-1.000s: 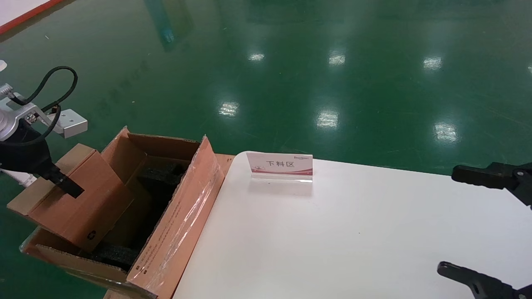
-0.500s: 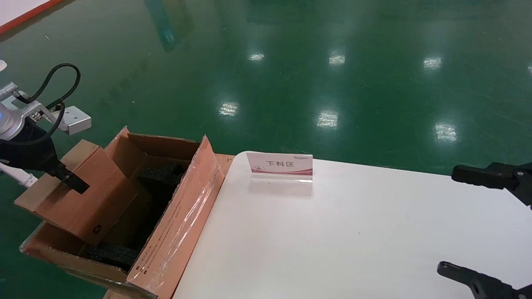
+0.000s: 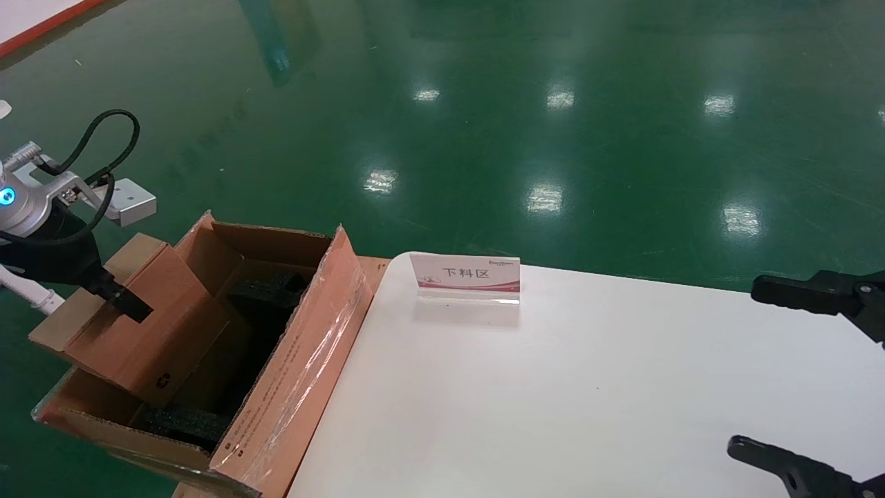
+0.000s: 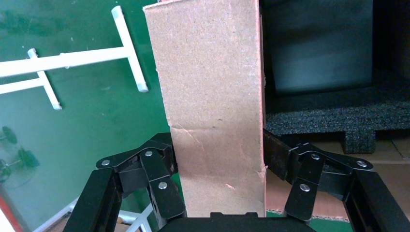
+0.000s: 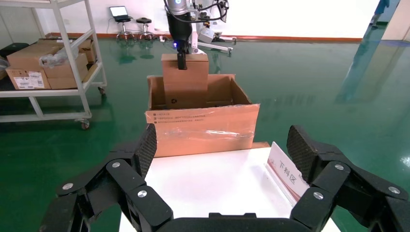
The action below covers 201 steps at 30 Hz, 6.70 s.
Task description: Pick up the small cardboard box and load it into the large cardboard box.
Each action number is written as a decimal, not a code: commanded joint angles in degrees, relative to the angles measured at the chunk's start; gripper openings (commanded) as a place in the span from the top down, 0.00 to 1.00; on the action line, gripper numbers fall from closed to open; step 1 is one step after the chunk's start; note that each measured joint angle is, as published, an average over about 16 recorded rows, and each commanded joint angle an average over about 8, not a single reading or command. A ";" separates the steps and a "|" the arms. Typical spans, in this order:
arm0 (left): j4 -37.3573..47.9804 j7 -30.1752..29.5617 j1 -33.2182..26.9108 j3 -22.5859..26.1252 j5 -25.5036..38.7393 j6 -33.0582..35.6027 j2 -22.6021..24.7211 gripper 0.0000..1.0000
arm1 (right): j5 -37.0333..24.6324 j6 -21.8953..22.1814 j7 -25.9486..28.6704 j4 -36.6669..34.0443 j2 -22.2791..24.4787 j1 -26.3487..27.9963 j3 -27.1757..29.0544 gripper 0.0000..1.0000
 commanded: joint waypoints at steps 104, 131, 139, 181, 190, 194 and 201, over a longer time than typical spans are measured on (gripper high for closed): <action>-7.63 3.01 1.32 -3.55 0.85 -15.35 -2.36 0.00 | 0.16 0.07 -0.12 -0.06 0.08 0.06 -0.21 0.00; -21.88 14.38 5.75 -21.15 -7.14 -16.38 -8.70 0.00 | 0.16 0.08 -0.17 -0.12 0.09 0.08 -0.25 0.00; -21.39 21.90 16.86 -35.22 -13.25 -11.95 -7.50 0.00 | 0.17 0.09 -0.19 -0.13 0.10 0.09 -0.27 0.00; -18.80 61.33 75.06 -108.92 -45.27 11.26 -1.18 0.00 | 0.25 0.13 -0.25 -0.13 0.15 0.12 -0.39 0.00; -18.49 64.83 81.45 -117.04 -48.69 13.70 -0.50 0.00 | 0.27 0.16 -0.26 -0.14 0.16 0.10 -0.39 0.00; -18.51 64.50 80.82 -116.22 -48.44 13.52 -0.54 0.00 | 0.27 0.16 -0.26 -0.15 0.16 0.10 -0.39 0.00; -18.54 64.11 79.81 -114.92 -47.89 13.13 -0.65 0.00 | 0.27 0.16 -0.26 -0.15 0.16 0.10 -0.40 0.00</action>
